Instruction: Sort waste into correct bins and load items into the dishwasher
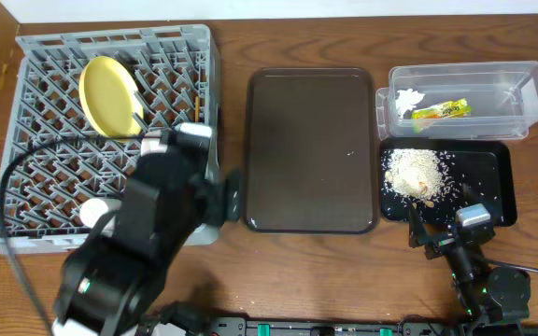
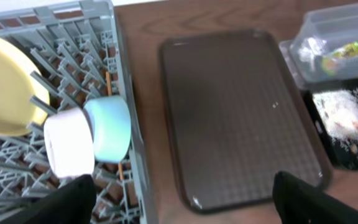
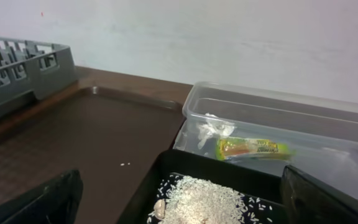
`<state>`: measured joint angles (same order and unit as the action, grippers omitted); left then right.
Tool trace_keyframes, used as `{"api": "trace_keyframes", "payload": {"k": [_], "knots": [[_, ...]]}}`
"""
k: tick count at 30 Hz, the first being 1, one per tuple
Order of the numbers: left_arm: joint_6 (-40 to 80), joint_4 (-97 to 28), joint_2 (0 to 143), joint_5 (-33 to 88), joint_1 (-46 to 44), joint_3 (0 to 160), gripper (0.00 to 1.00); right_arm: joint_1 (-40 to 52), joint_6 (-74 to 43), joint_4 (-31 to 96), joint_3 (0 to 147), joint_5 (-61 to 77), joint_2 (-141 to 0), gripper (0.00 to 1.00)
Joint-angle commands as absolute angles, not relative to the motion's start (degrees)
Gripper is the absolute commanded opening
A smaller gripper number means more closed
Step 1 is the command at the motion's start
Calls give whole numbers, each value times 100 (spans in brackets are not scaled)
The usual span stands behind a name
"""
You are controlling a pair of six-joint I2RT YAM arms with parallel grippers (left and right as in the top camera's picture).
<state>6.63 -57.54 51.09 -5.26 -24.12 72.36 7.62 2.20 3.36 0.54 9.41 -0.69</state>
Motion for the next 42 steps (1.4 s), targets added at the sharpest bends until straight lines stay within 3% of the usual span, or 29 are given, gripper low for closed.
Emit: {"api": "trace_keyframes", "payload": {"k": [1,6,9,17,19,23,31,42], "knots": [[812,-6023,4532,-674,-2445,7247,93,635,266,338,32,950,-38,99],[1168,-5732,3597,-1332,-2443,7196,93,635,266,338,32,950,-38,99],[1079,-4908,3048,-1573,-2080,6672,93,635,266,338,32,950,-38,99],[1009,-2110,1979,-873,-1216,3667,93,635,266,338,32,950,-38,99],[991,-784,1321,-377,-976,2191,93,635,266,338,32,950,-38,99],[996,-19,657,-305,-869,998,93,635,266,338,32,950,-38,99],[991,95,10,-561,-860,47,93,635,266,338,32,950,-38,99],[993,-362,23,-556,-858,23,93,635,266,338,32,950,-38,99]]}}
